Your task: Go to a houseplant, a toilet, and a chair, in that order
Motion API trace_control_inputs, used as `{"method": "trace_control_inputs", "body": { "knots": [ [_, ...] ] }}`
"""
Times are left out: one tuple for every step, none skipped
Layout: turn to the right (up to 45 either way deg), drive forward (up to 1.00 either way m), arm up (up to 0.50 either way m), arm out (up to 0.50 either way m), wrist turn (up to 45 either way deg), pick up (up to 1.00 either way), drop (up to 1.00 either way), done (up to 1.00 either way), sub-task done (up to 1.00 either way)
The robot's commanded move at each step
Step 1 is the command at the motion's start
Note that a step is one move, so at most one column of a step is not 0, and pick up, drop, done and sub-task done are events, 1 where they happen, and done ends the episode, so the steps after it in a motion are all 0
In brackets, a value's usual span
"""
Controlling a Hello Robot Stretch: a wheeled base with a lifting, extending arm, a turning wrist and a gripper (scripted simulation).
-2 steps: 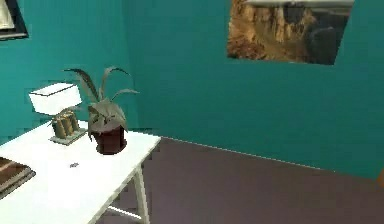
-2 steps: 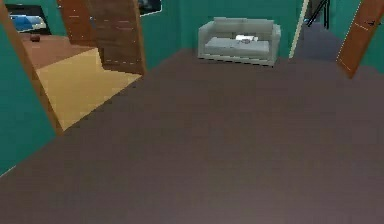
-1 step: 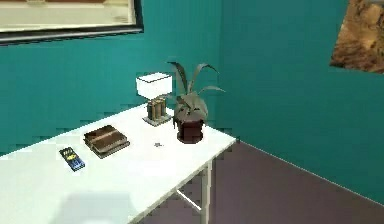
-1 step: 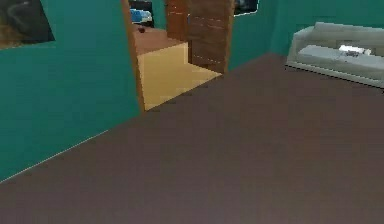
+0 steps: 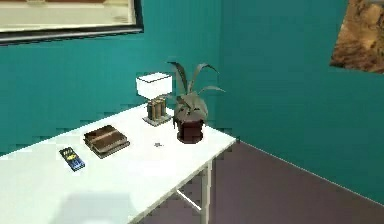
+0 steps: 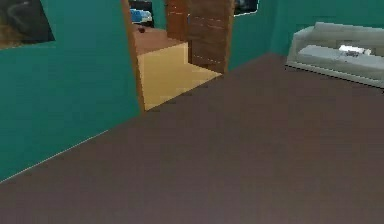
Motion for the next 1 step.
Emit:
{"method": "trace_control_inputs", "body": {
  "knots": [
    [-45.0, 0.00, 0.00, 0.00, 0.0, 0.00, 0.00, 0.00, 0.00]
  ]
}}
